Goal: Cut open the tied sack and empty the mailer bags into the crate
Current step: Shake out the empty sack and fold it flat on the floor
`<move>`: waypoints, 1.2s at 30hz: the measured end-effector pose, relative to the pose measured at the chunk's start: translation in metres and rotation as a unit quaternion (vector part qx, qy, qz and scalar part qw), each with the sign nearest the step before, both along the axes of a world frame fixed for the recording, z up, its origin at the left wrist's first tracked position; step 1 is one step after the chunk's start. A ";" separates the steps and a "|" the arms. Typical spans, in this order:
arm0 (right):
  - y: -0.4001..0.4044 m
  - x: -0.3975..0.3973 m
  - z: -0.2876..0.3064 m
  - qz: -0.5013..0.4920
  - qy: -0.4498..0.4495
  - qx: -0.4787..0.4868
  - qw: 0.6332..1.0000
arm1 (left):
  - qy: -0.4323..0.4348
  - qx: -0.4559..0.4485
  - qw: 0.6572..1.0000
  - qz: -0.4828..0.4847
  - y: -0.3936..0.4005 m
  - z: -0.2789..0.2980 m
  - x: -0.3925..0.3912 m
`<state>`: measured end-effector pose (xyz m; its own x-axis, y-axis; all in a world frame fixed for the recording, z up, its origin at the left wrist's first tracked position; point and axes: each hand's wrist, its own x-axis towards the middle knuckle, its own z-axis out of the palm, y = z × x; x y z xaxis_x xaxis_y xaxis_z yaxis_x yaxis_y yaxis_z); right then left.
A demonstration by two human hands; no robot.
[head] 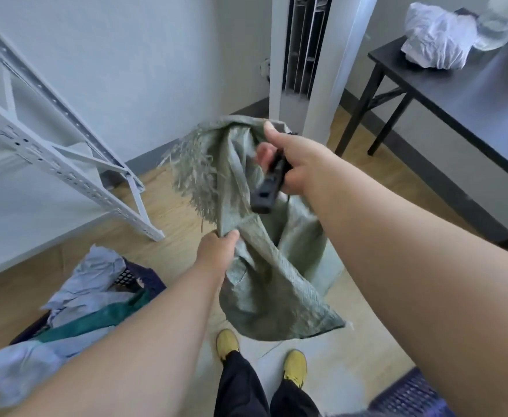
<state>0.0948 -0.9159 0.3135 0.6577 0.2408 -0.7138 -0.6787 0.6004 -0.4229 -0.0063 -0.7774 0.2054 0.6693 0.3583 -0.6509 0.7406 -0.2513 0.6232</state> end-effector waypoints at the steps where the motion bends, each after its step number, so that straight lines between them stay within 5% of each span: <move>1: -0.008 -0.002 -0.008 0.051 -0.020 -0.072 0.996 | -0.006 -0.079 0.995 0.057 -0.001 0.002 0.006; 3: -0.028 -0.015 -0.027 0.188 -0.058 -0.248 0.948 | -0.003 -0.214 0.965 0.151 -0.005 0.006 0.020; 5: -0.045 -0.033 -0.044 0.347 -0.080 -0.410 0.840 | -0.001 -0.301 0.935 0.186 -0.007 0.013 0.032; 7: -0.055 -0.050 -0.056 0.477 -0.079 -0.491 0.725 | -0.008 -0.344 0.915 0.211 -0.006 0.020 0.045; 9: -0.060 -0.060 -0.065 0.501 -0.089 -0.536 0.674 | -0.041 -0.385 0.900 0.198 -0.005 0.028 0.057; 11: -0.066 -0.060 -0.068 0.379 -0.080 -0.531 0.753 | -0.066 -0.388 0.912 0.112 -0.009 0.035 0.064; 14: -0.075 -0.050 -0.066 0.108 0.041 -0.342 0.933 | -0.076 -0.199 0.974 -0.080 -0.023 0.038 0.057; 16: -0.080 -0.041 -0.057 0.003 0.104 -0.201 0.974 | -0.133 -0.098 0.972 -0.165 -0.034 0.032 0.043; 18: -0.082 -0.033 -0.049 -0.036 0.138 -0.110 0.984 | -0.151 -0.078 0.959 -0.228 -0.047 0.028 0.027; 22: -0.080 -0.026 -0.043 0.026 0.155 -0.113 0.981 | -0.146 -0.042 0.951 -0.269 -0.057 0.022 0.014; 25: -0.089 -0.021 -0.042 -0.039 0.171 -0.043 0.984 | -0.085 -0.085 0.950 -0.289 -0.038 0.019 0.009; 28: -0.101 -0.016 -0.041 -0.106 0.135 0.001 0.985 | -0.057 -0.016 0.955 -0.291 -0.029 0.003 -0.006; 32: -0.095 -0.022 -0.045 -0.022 0.001 -0.201 0.979 | -0.145 0.028 0.979 -0.140 -0.027 0.003 -0.004; 36: -0.089 -0.039 -0.051 0.108 -0.123 -0.444 0.881 | -0.246 0.120 0.945 -0.182 -0.025 0.025 0.023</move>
<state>0.0556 -1.0044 0.2629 0.8263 -0.2020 -0.5257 -0.5586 -0.1744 -0.8109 0.0169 -0.8026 0.2304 0.9768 0.1438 -0.1585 0.2136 -0.6103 0.7628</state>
